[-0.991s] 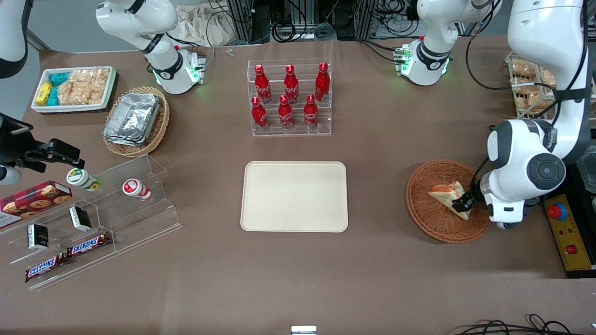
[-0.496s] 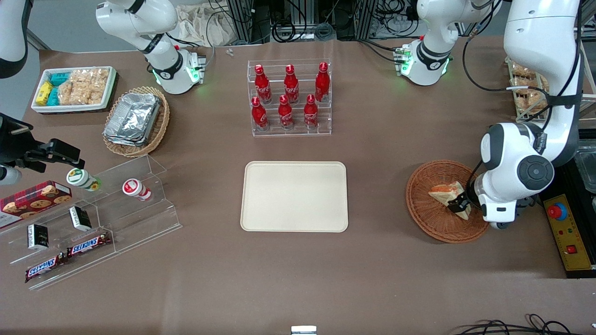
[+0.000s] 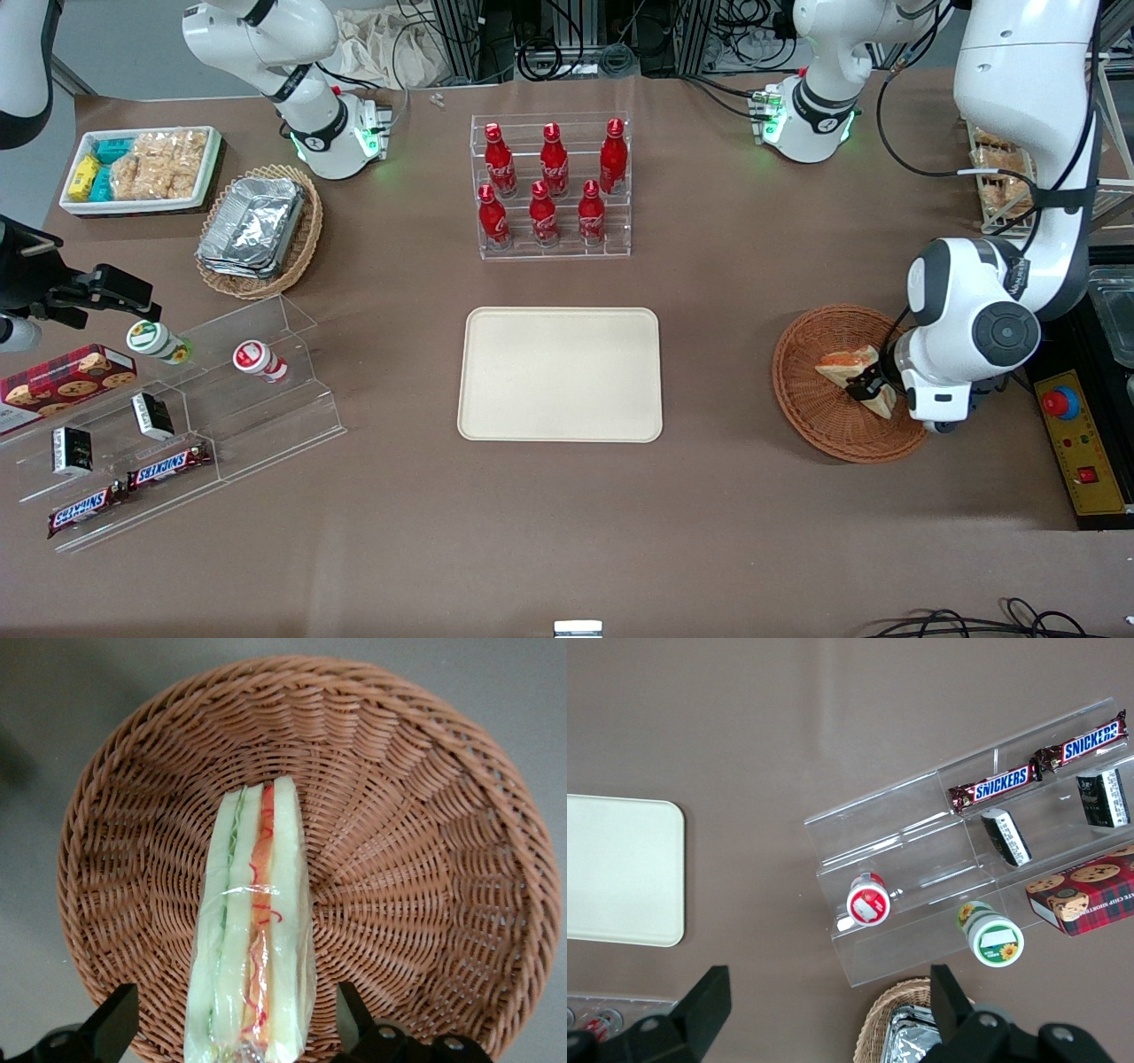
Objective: Place sandwich from basket to tray
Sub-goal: 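Lower the open left gripper over the wrapped sandwich in the basket, then close the left gripper on the wrapped sandwich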
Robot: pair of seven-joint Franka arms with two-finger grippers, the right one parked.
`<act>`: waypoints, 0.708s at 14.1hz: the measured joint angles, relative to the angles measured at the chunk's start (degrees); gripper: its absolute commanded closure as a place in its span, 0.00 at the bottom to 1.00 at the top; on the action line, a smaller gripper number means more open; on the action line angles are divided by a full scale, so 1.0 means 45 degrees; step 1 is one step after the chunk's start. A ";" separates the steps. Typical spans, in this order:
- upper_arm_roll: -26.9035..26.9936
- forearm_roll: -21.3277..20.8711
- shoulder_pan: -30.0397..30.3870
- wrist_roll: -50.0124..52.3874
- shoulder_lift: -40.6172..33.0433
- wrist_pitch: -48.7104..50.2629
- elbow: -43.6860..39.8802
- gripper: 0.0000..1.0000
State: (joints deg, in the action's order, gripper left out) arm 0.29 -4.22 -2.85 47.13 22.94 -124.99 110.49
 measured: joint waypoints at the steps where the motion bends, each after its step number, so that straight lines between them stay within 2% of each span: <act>1: 0.0000 0.0000 0.0000 0.0000 0.0027 -0.0202 0.0137 0.00; 3: 0.0000 0.0000 0.0000 0.0016 0.0193 -0.0600 0.0398 0.00; 4: 0.0000 0.0000 0.0000 0.0085 0.0331 -0.0716 0.0429 0.06; 5: -0.0002 0.0000 0.0000 0.0218 0.0456 -0.0817 0.0426 0.35; 6: -0.0008 0.0000 0.0000 0.0381 0.0542 -0.0883 0.0412 0.81; 7: -0.0022 0.0000 -0.0012 0.0670 0.0604 -0.0908 0.0373 1.00; 10: -0.0054 -0.0027 -0.0318 0.1297 0.0713 -0.0916 0.0265 1.00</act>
State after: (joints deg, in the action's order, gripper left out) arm 0.05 -4.34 -4.29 52.97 26.15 -129.11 111.68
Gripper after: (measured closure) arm 0.366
